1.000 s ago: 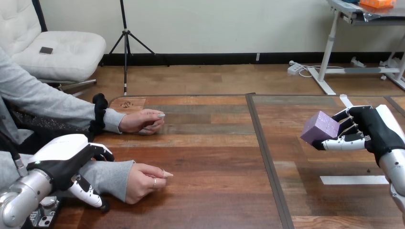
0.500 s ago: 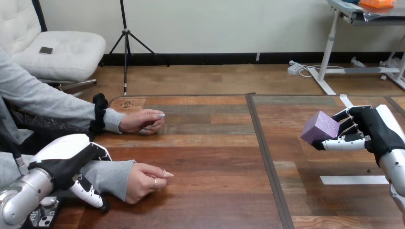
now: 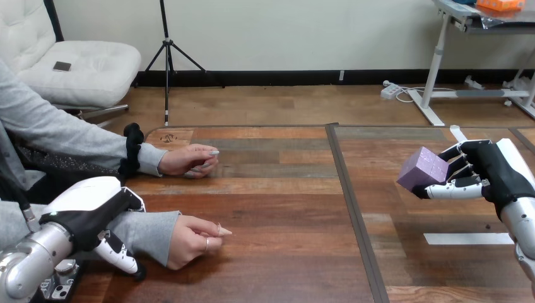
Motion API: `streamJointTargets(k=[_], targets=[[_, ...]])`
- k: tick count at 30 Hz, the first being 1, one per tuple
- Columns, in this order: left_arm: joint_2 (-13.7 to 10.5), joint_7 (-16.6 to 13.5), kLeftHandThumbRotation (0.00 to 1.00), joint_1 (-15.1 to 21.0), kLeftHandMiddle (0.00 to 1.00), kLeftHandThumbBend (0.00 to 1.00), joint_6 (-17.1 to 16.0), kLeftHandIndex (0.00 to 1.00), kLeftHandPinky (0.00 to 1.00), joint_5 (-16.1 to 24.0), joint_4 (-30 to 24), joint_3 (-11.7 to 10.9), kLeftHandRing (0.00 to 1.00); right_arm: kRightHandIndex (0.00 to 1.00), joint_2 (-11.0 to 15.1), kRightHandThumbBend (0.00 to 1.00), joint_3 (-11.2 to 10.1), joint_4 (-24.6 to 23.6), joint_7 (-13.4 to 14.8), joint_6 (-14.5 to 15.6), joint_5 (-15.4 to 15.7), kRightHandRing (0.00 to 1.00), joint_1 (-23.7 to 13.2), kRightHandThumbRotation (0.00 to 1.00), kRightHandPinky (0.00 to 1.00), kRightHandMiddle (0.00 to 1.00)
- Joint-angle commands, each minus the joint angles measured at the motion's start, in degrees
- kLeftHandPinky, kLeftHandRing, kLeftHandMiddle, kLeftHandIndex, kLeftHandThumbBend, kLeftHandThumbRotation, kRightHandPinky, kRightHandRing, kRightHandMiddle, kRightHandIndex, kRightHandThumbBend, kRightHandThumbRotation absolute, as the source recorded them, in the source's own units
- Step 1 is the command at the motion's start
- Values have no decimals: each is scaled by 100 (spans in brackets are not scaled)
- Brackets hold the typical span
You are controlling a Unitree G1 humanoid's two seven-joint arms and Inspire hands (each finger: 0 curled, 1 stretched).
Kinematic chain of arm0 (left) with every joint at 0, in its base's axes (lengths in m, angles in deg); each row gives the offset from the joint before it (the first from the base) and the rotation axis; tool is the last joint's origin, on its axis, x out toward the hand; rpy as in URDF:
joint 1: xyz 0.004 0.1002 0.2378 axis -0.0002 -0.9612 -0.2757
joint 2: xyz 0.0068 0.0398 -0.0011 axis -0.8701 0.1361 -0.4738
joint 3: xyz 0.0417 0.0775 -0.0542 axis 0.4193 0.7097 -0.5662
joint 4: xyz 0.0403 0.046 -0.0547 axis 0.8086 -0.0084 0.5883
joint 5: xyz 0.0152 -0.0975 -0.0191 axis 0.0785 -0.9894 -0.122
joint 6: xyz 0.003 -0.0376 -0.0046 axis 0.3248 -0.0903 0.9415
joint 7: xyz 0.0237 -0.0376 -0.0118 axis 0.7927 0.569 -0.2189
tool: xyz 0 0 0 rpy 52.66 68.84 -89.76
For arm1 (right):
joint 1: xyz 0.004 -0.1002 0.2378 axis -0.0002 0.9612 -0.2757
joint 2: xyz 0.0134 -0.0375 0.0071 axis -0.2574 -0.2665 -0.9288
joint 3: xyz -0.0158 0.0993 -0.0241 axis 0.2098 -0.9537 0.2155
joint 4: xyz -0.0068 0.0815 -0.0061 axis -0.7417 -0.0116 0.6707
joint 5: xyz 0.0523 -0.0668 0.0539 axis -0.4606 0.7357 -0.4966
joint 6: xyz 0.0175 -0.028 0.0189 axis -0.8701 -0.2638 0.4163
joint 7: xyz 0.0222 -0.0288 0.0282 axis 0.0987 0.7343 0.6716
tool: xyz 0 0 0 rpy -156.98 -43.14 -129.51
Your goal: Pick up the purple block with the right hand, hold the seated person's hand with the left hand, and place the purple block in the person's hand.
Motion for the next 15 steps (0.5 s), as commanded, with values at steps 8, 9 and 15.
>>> streamJointTargets(k=[8, 9, 15], targets=[[106, -348, 0, 109, 42, 82, -113, 41, 28, 212, -63, 255, 35, 45, 34, 86, -59, -241, 173, -79, 6, 41, -249, 0, 37, 44], [114, -365, 0, 110, 42, 81, -124, 41, 28, 209, -48, 258, 36, 45, 35, 86, -51, -242, 185, -82, 16, 41, -247, 0, 37, 44], [146, -401, 0, 86, 42, 79, -112, 40, 29, 151, -70, 252, 36, 45, 28, 87, -59, -260, 191, -130, 13, 40, -231, 0, 36, 44]])
